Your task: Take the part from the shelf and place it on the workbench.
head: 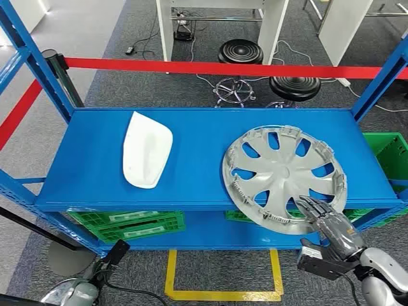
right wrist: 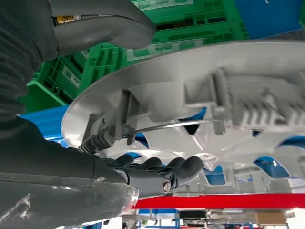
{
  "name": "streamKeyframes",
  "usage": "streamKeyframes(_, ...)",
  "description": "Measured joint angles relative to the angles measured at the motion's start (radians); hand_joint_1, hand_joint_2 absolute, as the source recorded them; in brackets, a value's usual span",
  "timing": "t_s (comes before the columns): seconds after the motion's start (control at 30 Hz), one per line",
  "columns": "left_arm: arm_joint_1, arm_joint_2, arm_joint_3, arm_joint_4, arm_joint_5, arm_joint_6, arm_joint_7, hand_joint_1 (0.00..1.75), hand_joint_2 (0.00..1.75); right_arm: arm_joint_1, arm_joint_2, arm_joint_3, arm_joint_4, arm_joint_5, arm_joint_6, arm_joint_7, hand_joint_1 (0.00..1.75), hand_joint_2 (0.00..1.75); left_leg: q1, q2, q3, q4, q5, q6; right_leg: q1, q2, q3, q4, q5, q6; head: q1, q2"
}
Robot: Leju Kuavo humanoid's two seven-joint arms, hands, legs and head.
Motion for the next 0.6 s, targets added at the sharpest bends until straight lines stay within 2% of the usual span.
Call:
streamKeyframes(0.03, 0.0, 0.0, 0.0, 0.0, 0.0, 0.0, 0.0, 0.0, 0.0, -0.003, -0.003, 0.0, 0.002, -0.001, 0.004, 0.001, 0.0, 1.75, 0.0, 0.0, 0.002, 0.0, -0.001, -0.002, -0.001, -0.001, 0.024, -0.045, 0.017, 0.0, 0.0, 0.0)
streamKeyframes(0.07, 0.0, 0.001, 0.0, 0.0, 0.001, 0.0, -0.001, 0.0, 0.0, -0.006, -0.004, 0.0, 0.004, -0.002, 0.009, 0.002, 0.0, 1.75, -0.002, -0.001, 0.003, 0.001, -0.003, -0.005, 0.0, 0.0, 0.04, -0.074, 0.021, 0.0, 0.001, 0.0)
streamKeyframes(0.1, 0.0, 0.003, 0.0, 0.0, 0.002, 0.0, -0.001, 0.0, 0.0, -0.011, -0.008, 0.0, 0.008, -0.005, 0.018, 0.004, 0.0, 1.75, -0.004, -0.001, 0.004, 0.003, -0.004, -0.009, -0.001, 0.001, 0.069, -0.127, 0.036, -0.004, 0.0, 0.0)
streamKeyframes(0.13, 0.0, 0.004, 0.0, 0.0, 0.004, 0.0, -0.002, 0.0, 0.0, -0.016, -0.011, 0.001, 0.012, -0.009, 0.027, 0.005, 0.0, 1.75, -0.005, -0.002, 0.003, 0.004, -0.004, -0.014, 0.0, 0.002, 0.084, -0.154, 0.04, -0.008, 0.0, 0.0)
streamKeyframes(0.23, -0.001, 0.006, 0.0, 0.0, 0.007, 0.001, -0.007, 0.0, 0.0, -0.031, -0.025, 0.004, 0.019, -0.016, 0.052, 0.01, 0.0, 1.75, -0.004, -0.001, 0.002, 0.004, -0.004, -0.028, 0.002, 0.006, 0.087, -0.16, 0.041, -0.029, -0.001, 0.0)
streamKeyframes(0.27, -0.002, 0.006, 0.0, 0.0, 0.008, 0.001, -0.008, 0.0, 0.0, -0.037, -0.031, 0.005, 0.021, -0.016, 0.059, 0.012, 0.0, 1.75, -0.004, -0.001, -0.002, 0.016, -0.014, -0.033, 0.001, 0.006, 0.088, -0.161, 0.042, -0.036, -0.003, 0.0)
streamKeyframes(0.3, -0.003, 0.006, 0.0, 0.0, 0.009, 0.0, -0.009, 0.0, 0.0, -0.043, -0.036, 0.005, 0.022, -0.016, 0.066, 0.014, 0.0, 1.75, -0.003, 0.0, -0.015, 0.046, -0.035, -0.038, -0.001, 0.005, 0.088, -0.162, 0.043, -0.041, -0.004, 0.0)
streamKeyframes(0.33, -0.004, 0.005, 0.0, 0.0, 0.01, 0.0, -0.01, 0.0, 0.0, -0.048, -0.041, 0.006, 0.023, -0.016, 0.073, 0.015, 0.0, 1.75, -0.003, 0.001, -0.038, 0.098, -0.066, -0.042, -0.002, 0.004, 0.088, -0.162, 0.044, -0.044, -0.006, 0.0)
streamKeyframes(0.4, -0.006, 0.004, -0.001, 0.0, 0.013, 0.0, -0.012, 0.0, 0.0, -0.055, -0.048, 0.008, 0.026, -0.017, 0.082, 0.017, 0.0, 1.75, -0.001, 0.001, -0.099, 0.231, -0.127, -0.047, -0.002, 0.003, 0.086, -0.162, 0.044, -0.047, -0.007, 0.0)
streamKeyframes(0.43, -0.006, 0.004, -0.001, 0.0, 0.014, 0.001, -0.013, 0.0, 0.0, -0.057, -0.051, 0.009, 0.028, -0.017, 0.085, 0.018, 0.0, 1.75, -0.001, 0.001, -0.119, 0.276, -0.14, -0.047, -0.002, 0.003, 0.085, -0.162, 0.045, -0.047, -0.007, 0.0)
streamKeyframes(0.47, -0.006, 0.004, 0.0, 0.0, 0.015, 0.001, -0.013, 0.0, 0.0, -0.059, -0.054, 0.01, 0.029, -0.017, 0.087, 0.019, 0.0, 1.75, 0.0, 0.002, -0.122, 0.284, -0.133, -0.047, -0.003, 0.003, 0.085, -0.162, 0.045, -0.047, -0.007, 0.0)
streamKeyframes(0.5, -0.006, 0.004, 0.0, 0.0, 0.016, 0.001, -0.014, 0.0, 0.0, -0.061, -0.056, 0.011, 0.031, -0.017, 0.089, 0.02, 0.0, 1.75, 0.0, 0.002, -0.105, 0.253, -0.109, -0.047, -0.004, 0.003, 0.085, -0.162, 0.046, -0.045, -0.007, 0.0)
streamKeyframes(0.57, -0.008, 0.003, 0.0, 0.0, 0.017, 0.001, -0.015, 0.0, 0.0, -0.065, -0.062, 0.012, 0.032, -0.017, 0.092, 0.021, 0.0, 1.75, 0.003, 0.002, -0.038, 0.122, -0.048, -0.048, -0.004, 0.003, 0.085, -0.16, 0.046, -0.039, -0.008, 0.0)
streamKeyframes(0.6, -0.009, 0.002, 0.0, 0.0, 0.018, 0.001, -0.016, 0.0, 0.0, -0.068, -0.066, 0.012, 0.033, -0.017, 0.093, 0.022, 0.0, 1.75, 0.005, 0.001, -0.009, 0.064, -0.029, -0.046, -0.003, 0.004, 0.083, -0.159, 0.047, -0.033, -0.009, 0.0)
